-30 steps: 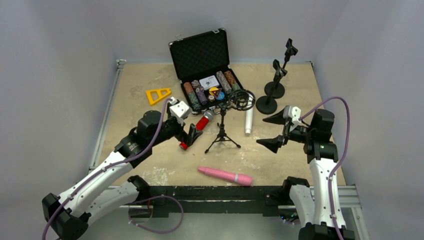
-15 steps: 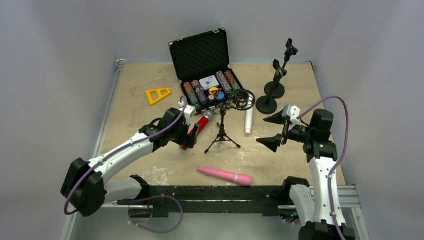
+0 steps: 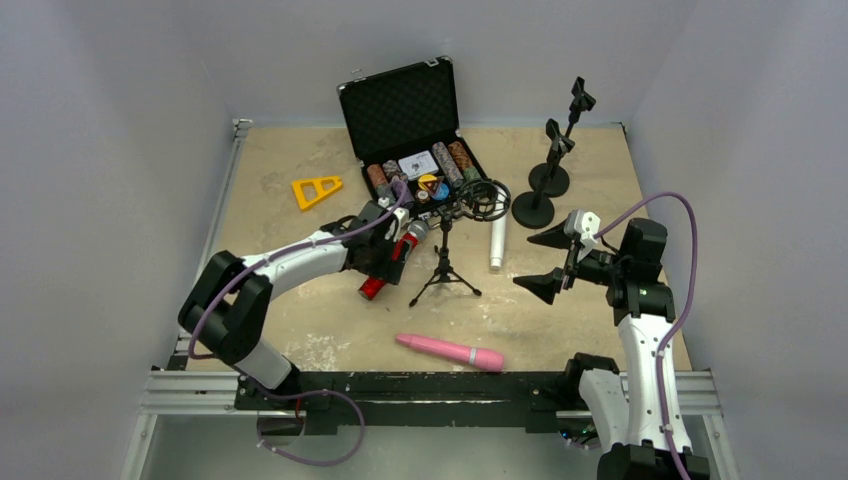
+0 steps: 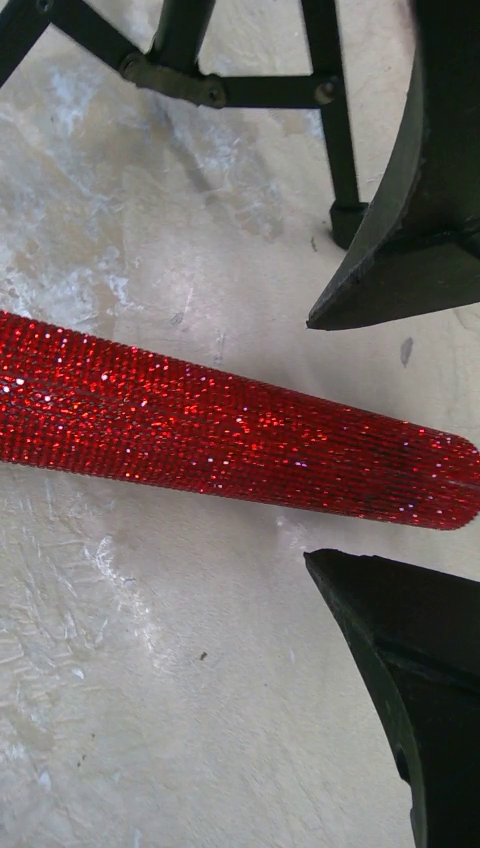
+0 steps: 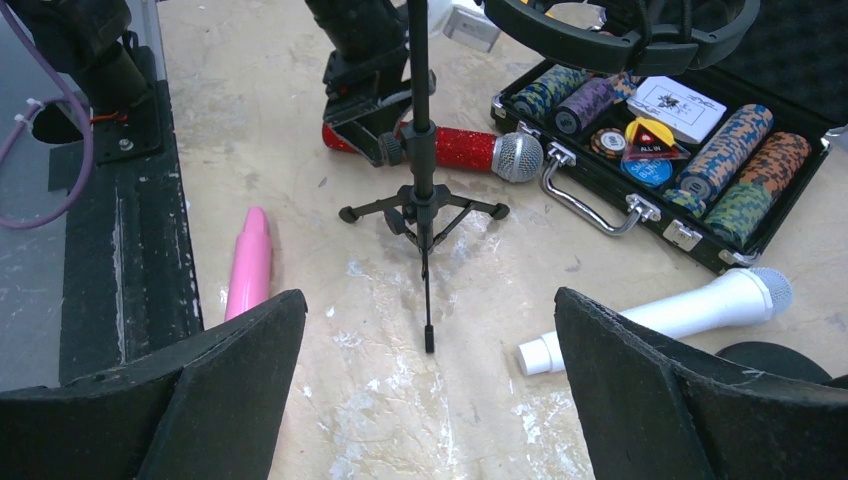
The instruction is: Attach the microphones to the stand
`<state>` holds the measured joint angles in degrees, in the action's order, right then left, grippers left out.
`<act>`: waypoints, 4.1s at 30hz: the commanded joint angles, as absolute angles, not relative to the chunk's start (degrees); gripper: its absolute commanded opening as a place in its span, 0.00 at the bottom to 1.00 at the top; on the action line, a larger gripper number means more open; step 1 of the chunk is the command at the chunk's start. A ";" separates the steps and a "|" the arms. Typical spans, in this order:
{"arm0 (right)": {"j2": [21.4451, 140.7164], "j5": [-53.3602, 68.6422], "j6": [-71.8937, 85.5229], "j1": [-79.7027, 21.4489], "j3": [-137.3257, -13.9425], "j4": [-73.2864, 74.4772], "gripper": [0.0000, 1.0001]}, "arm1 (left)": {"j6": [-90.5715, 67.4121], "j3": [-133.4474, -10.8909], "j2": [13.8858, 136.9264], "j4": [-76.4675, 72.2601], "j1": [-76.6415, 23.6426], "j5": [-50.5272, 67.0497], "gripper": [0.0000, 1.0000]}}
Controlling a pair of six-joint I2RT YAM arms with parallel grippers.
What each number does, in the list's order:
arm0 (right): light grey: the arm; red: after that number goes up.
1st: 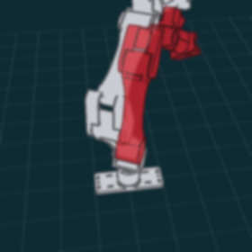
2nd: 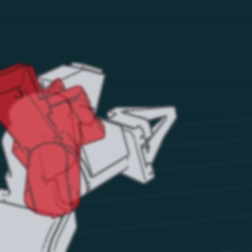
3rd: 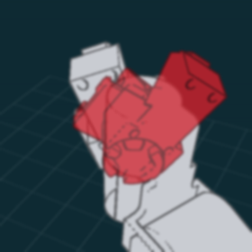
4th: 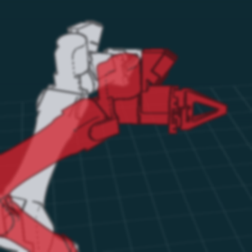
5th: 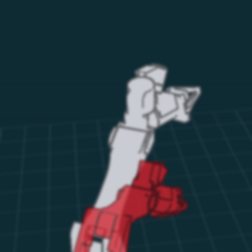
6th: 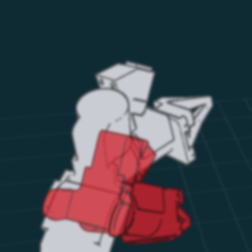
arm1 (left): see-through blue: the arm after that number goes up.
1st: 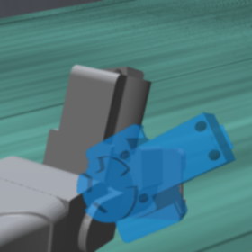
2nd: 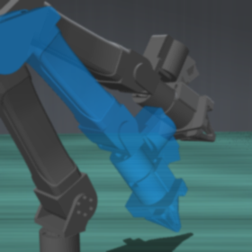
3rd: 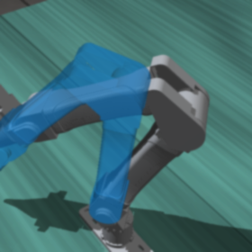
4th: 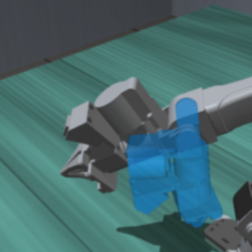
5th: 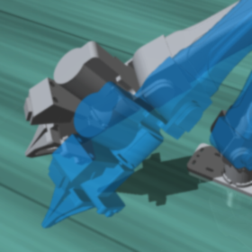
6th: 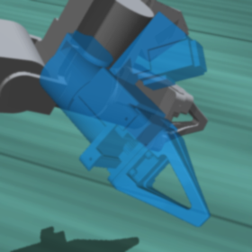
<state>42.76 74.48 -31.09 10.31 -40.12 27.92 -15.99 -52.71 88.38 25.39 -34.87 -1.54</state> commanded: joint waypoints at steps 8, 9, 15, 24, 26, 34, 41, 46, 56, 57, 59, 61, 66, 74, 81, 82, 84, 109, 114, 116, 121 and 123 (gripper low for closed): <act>42.97 75.50 -31.73 10.63 -40.65 28.30 0.98 | -19.40 -56.38 97.59 25.47 -34.49 -1.86 0.55; 42.94 75.50 -31.77 10.59 -40.70 28.38 0.98 | -19.50 -55.97 97.90 25.34 -34.51 -1.65 0.49; 42.93 75.67 -31.81 10.66 -40.91 28.53 0.98 | -20.10 -53.26 94.00 25.13 -34.54 -1.30 0.00; 42.93 75.93 -32.38 11.28 -41.28 29.29 0.98 | -21.50 -45.92 68.45 27.13 -34.54 -0.43 0.00; 42.87 75.54 -32.85 11.83 -41.98 30.59 0.98 | -21.32 -44.73 62.15 27.72 -34.54 1.40 0.00; 44.45 66.59 -43.39 12.60 -52.73 50.65 0.94 | -18.86 -43.59 39.76 30.64 -34.27 3.62 0.00; 46.67 60.39 -47.56 13.01 -64.03 66.36 0.94 | -15.81 -46.09 29.08 28.63 -34.27 10.80 0.00; 46.65 59.89 -48.00 12.94 -69.45 71.41 0.93 | -16.00 -48.97 26.89 27.77 -34.24 14.88 0.00; 51.31 63.69 -56.99 12.92 -80.61 84.57 0.93 | -19.01 -55.37 31.43 23.84 -34.36 23.58 0.00; 51.86 64.68 -56.94 12.88 -81.84 85.18 0.93 | -19.39 -55.91 32.23 23.03 -34.34 24.41 0.00; 52.28 65.89 -56.64 12.40 -83.62 85.25 0.93 | -20.33 -56.92 33.99 21.53 -34.50 25.74 0.00; 52.42 66.17 -56.58 10.83 -85.25 85.25 0.93 | -20.69 -58.17 36.04 20.41 -34.98 26.66 0.00; 54.81 66.23 -51.19 3.93 -90.67 83.61 0.92 | -19.78 -62.68 42.13 18.50 -36.54 27.97 0.00; 57.95 70.10 -46.04 0.44 -97.14 80.57 0.92 | -20.40 -68.01 48.38 13.18 -38.90 29.00 0.00; 61.21 75.67 -38.91 0.44 -102.04 75.14 0.92 | -22.14 -69.98 53.69 6.55 -41.06 28.26 0.00; 61.44 76.43 -37.30 0.46 -102.45 73.66 0.92 | -22.29 -70.53 54.65 5.81 -41.39 28.11 0.00; 61.61 77.67 -33.08 0.44 -102.81 69.71 0.92 | -22.64 -71.68 56.62 4.31 -42.01 27.72 0.00; 63.21 76.23 34.84 -4.18 -89.41 7.32 0.86 | -23.34 -86.21 78.21 -3.82 -54.99 21.50 0.00; 64.35 75.19 38.51 -5.39 -87.70 2.94 0.84 | -23.98 -86.44 79.85 -4.77 -55.86 21.52 0.00; 64.76 74.64 38.50 -5.44 -87.41 2.73 0.81 | -24.15 -86.46 80.17 -5.04 -56.13 21.48 0.00; 64.95 75.90 37.45 -5.39 -86.59 1.08 0.42 | -24.34 -85.91 80.18 -5.26 -56.25 20.74 0.00; 64.79 75.62 34.83 -5.41 -86.80 2.11 0.00 | -24.70 -85.38 79.93 -5.15 -56.16 20.21 0.02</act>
<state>65.65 74.56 35.97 -4.99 -86.48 4.29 -24.27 -83.46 80.73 -1.10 -56.36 22.09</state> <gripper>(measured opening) 0.375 0.459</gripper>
